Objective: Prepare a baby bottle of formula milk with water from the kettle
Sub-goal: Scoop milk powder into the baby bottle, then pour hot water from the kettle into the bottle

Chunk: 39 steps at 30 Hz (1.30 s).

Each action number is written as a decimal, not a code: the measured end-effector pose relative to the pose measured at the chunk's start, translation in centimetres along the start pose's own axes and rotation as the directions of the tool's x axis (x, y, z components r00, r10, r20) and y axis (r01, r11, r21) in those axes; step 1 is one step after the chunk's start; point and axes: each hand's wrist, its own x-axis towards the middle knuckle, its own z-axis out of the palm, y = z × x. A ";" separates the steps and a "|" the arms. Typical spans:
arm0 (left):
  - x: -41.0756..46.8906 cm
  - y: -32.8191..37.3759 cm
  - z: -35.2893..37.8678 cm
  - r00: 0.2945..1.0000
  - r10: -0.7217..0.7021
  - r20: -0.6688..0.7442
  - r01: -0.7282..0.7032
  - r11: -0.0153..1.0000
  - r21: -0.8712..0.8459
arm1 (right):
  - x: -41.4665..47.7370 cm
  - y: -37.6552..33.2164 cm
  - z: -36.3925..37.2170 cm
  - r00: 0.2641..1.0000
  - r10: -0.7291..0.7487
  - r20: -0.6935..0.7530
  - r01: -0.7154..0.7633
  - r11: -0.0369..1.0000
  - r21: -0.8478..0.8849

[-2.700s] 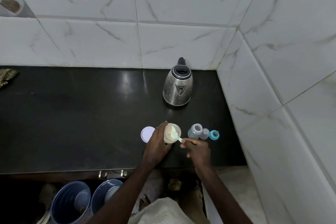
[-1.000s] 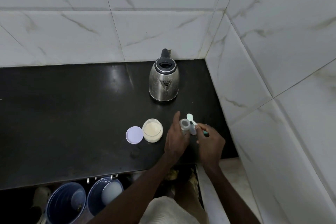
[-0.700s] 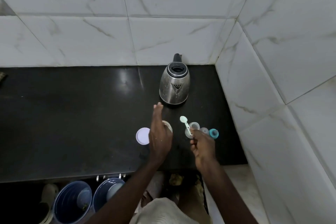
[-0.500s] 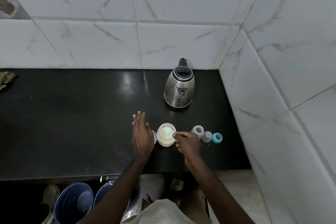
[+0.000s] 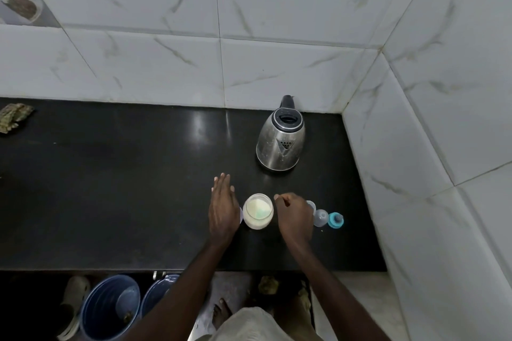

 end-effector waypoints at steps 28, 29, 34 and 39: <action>13.6 18.2 5.1 0.916 -0.350 0.196 0.400 0.828 -0.394 | 25.8 -10.5 -5.0 0.834 -0.060 0.549 -0.268 0.825 0.497; 13.4 18.4 5.0 0.904 -0.373 0.209 0.427 0.805 -0.413 | 25.8 -10.5 -5.2 0.828 -0.064 0.557 -0.276 0.818 0.504; 11.1 18.4 5.5 0.900 -0.386 0.200 0.434 0.768 -0.472 | 24.9 -9.0 -6.0 0.832 -0.083 0.549 -0.278 0.794 0.541; 8.6 18.4 6.0 0.906 -0.370 0.205 0.420 0.724 -0.547 | 23.3 -7.4 -7.6 0.841 -0.138 0.522 -0.239 0.773 0.588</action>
